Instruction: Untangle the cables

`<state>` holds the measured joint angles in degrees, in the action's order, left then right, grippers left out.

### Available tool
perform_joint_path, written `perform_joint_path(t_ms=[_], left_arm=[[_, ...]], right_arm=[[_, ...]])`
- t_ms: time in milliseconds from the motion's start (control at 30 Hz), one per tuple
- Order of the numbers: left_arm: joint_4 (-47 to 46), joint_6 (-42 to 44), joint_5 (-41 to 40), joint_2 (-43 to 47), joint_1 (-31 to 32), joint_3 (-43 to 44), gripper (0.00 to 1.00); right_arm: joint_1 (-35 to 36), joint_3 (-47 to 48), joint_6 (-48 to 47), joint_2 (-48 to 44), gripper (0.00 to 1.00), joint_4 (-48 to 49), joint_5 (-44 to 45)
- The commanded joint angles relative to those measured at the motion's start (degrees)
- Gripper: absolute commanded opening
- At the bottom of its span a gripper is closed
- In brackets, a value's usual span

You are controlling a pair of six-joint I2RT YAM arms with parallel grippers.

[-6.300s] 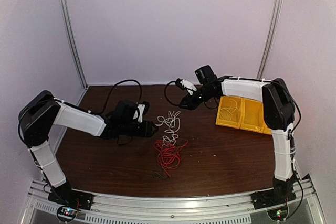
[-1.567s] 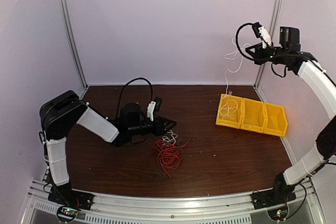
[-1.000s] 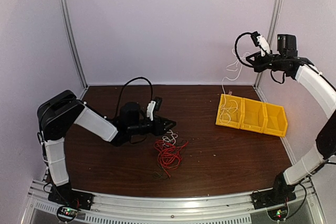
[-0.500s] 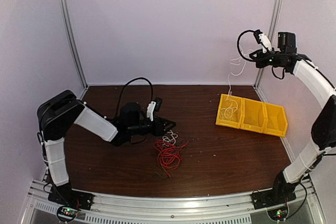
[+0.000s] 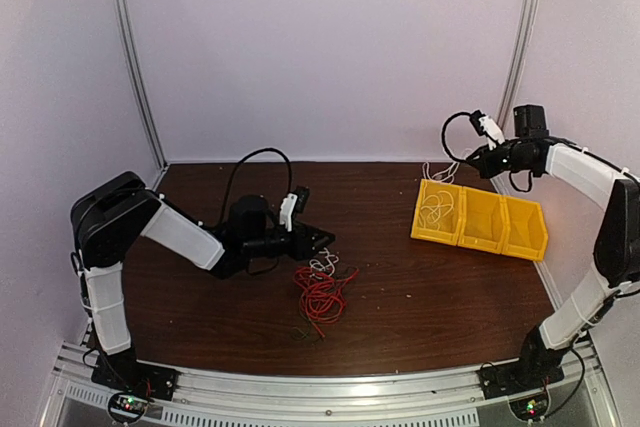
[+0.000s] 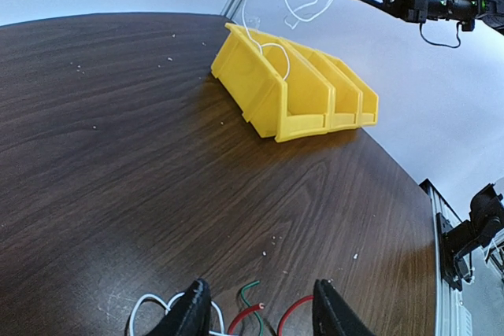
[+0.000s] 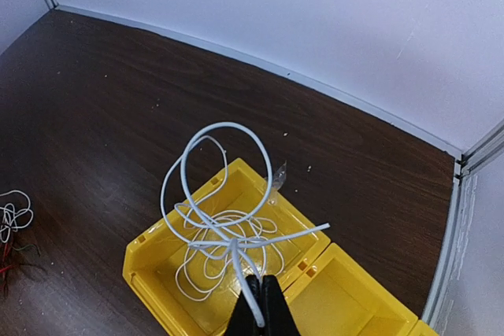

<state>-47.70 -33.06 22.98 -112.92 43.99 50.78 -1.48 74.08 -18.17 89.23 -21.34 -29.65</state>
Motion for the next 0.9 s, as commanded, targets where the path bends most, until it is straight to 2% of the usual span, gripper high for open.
perform_joint_path(t_ms=[0, 433, 867], left_arm=[[-0.9, 0.4, 0.1, 0.6, 0.2, 0.2, 0.45], [-1.2, 0.0, 0.2, -0.4, 0.2, -0.4, 0.45], [-1.4, -0.4, 0.1, -0.4, 0.2, -1.4, 0.45]], right_arm=[[0.5, -0.9, -2.0, 1.0, 0.0, -2.1, -3.3], [4.3, -2.0, -4.8, 5.3, 0.0, -7.8, 1.2], [7.7, 5.0, -2.6, 15.9, 0.0, -12.2, 5.1]])
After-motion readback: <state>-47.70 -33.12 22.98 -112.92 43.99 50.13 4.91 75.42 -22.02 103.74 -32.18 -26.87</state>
